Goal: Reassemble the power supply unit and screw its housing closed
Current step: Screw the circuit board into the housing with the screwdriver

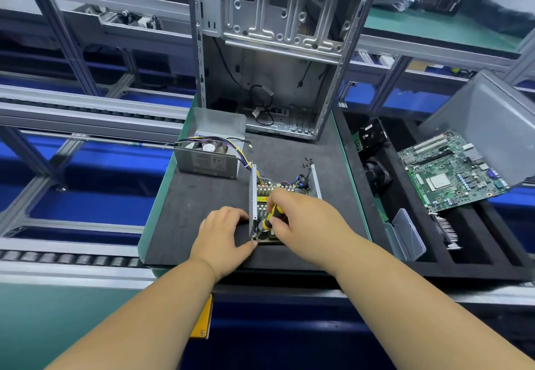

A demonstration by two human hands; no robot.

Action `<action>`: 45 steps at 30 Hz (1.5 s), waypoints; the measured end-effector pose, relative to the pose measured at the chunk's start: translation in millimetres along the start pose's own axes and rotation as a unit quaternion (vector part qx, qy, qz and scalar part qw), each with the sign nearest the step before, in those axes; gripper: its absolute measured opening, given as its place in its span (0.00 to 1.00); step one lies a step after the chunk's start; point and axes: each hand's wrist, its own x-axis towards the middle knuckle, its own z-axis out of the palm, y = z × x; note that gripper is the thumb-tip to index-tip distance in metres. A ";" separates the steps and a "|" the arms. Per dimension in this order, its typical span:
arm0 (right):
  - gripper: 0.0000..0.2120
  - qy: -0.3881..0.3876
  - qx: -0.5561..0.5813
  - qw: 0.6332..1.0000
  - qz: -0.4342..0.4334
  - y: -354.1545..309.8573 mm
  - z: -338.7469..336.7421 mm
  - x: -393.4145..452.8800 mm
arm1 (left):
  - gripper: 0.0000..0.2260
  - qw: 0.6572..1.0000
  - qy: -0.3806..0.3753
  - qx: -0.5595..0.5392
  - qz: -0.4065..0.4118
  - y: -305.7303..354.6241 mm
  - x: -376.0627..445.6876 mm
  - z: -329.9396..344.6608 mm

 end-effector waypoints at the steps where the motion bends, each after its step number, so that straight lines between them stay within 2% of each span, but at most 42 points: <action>1: 0.05 -0.006 -0.007 1.000 -0.004 0.1 -1.4 1.7 | 0.20 1.000 0.000 0.000 0.000 0.2 0.3 0.5; 6: 0.08 -0.023 -0.100 0.995 0.017 -1.7 -7.5 18.2 | 0.20 1.000 0.003 0.004 -0.009 0.7 0.0 2.4; 9: 0.17 -0.040 -0.147 0.987 0.051 -5.8 -8.2 29.6 | 0.20 1.000 0.002 0.005 -0.010 0.8 1.1 2.0; 12: 0.20 -0.010 -0.170 0.983 0.070 -7.7 -3.6 29.5 | 0.21 1.000 0.003 0.006 -0.010 -0.3 1.3 2.7; 15: 0.18 0.023 -0.137 0.990 0.039 -9.8 0.4 21.1 | 0.20 1.000 0.005 0.004 -0.006 -0.9 1.5 3.6; 18: 0.07 0.024 -0.064 0.998 -0.001 -10.9 0.8 16.6 | 0.20 1.000 0.006 0.009 -0.005 -0.6 2.4 2.9; 22: 0.04 0.011 -0.026 1.000 0.012 -8.0 0.6 14.2 | 0.20 1.000 0.009 0.007 0.000 -0.5 2.6 2.8; 29: 0.04 0.008 -0.037 0.999 0.012 -7.8 2.5 14.0 | 0.21 1.000 0.007 0.012 0.001 -2.0 2.4 3.2; 34: 0.14 -0.020 -0.096 0.994 0.043 -6.3 2.4 24.6 | 0.20 1.000 0.004 0.011 -0.001 -2.6 1.7 3.4; 38: 0.15 0.024 -0.138 0.988 0.062 -3.0 10.4 20.8 | 0.20 1.000 0.001 0.014 -0.001 -2.9 2.6 3.7; 40: 0.13 0.037 -0.101 0.993 0.045 -3.6 13.8 15.3 | 0.20 1.000 0.001 0.015 -0.001 -3.4 3.4 3.6; 43: 0.08 0.024 0.029 0.999 0.008 -6.3 12.1 9.8 | 0.19 1.000 0.007 0.016 0.000 -3.7 3.9 3.8; 45: 0.08 0.019 0.042 0.999 -0.016 -6.7 10.1 9.8 | 0.19 1.000 0.005 0.015 0.001 -3.8 4.1 4.0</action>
